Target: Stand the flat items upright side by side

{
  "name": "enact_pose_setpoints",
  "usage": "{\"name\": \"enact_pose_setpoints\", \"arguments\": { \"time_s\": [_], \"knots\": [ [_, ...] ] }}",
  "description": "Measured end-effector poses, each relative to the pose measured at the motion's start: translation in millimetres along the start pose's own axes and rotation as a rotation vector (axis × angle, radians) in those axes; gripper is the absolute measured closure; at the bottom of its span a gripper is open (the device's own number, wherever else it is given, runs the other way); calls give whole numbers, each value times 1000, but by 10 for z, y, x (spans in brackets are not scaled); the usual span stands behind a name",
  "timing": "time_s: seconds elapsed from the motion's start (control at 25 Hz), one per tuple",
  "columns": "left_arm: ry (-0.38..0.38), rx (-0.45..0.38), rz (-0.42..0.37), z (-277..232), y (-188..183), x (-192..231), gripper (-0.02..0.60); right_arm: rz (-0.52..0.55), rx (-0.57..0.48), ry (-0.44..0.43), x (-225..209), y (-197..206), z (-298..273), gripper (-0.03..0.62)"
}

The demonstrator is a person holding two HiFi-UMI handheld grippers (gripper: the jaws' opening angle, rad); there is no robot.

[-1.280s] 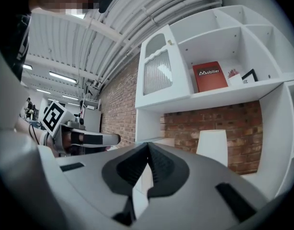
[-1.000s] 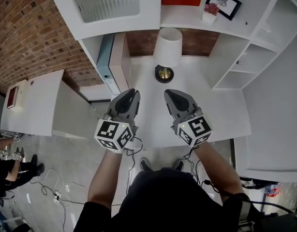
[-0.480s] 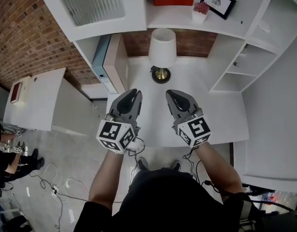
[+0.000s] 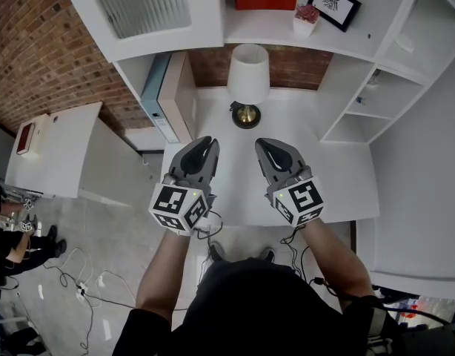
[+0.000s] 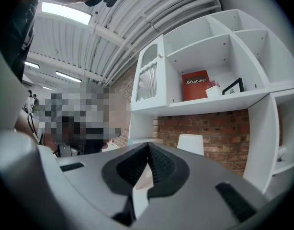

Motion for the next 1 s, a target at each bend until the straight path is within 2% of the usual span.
{"name": "enact_pose_setpoints", "arguments": {
  "time_s": [1.0],
  "knots": [
    [35, 22, 6, 43, 40, 56, 534, -20, 1, 30, 72, -1, -12, 594]
  ]
}}
Point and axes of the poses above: the fingertips, and each gripper's own axes: z backward along the fingers, x to its left, y out of its underside, the point moved 4 cm from there along z, backward along the fingers, and after that the axes turned 9 degrees about y, right-handed, at the moved point
